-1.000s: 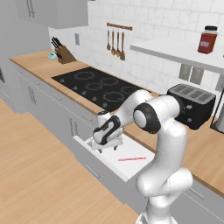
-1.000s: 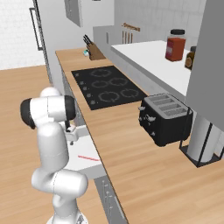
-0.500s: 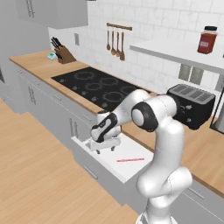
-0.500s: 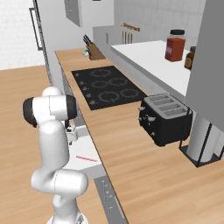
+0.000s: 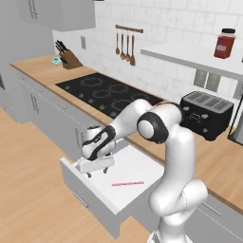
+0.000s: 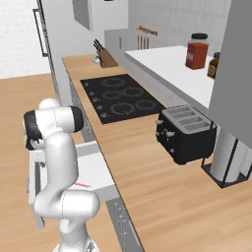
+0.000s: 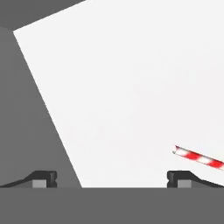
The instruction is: Take a straw from the drawer in front and place it inside the glass cup on the dining counter.
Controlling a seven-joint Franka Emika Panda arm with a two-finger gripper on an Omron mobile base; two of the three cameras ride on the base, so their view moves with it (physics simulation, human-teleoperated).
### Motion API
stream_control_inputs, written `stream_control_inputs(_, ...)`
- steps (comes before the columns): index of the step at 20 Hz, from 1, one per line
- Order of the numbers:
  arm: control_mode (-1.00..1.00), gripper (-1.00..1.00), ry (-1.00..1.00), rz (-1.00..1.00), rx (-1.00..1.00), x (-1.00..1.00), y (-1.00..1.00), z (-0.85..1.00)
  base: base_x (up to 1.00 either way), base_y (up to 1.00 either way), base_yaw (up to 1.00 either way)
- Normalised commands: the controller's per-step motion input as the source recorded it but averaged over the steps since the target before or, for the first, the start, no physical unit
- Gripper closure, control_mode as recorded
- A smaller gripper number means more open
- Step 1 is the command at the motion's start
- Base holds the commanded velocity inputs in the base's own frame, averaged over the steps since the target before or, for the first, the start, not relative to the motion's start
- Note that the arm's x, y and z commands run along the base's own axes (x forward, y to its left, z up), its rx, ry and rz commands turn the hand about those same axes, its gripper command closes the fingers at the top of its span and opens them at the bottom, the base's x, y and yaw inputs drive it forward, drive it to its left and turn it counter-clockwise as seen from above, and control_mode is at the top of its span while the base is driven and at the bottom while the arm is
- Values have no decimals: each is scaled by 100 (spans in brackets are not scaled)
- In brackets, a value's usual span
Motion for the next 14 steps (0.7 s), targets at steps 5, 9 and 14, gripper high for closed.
stream_control_inputs(5, -100, -100, 0, 0, 0, -29, -29, 22, 0, 0, 0)
stream_control_inputs(9, -100, -100, 0, 3, -2, -11, -74, 23, 0, 0, 0)
stream_control_inputs(14, -100, -100, 0, 16, 0, -13, -71, 1, 0, 0, 0)
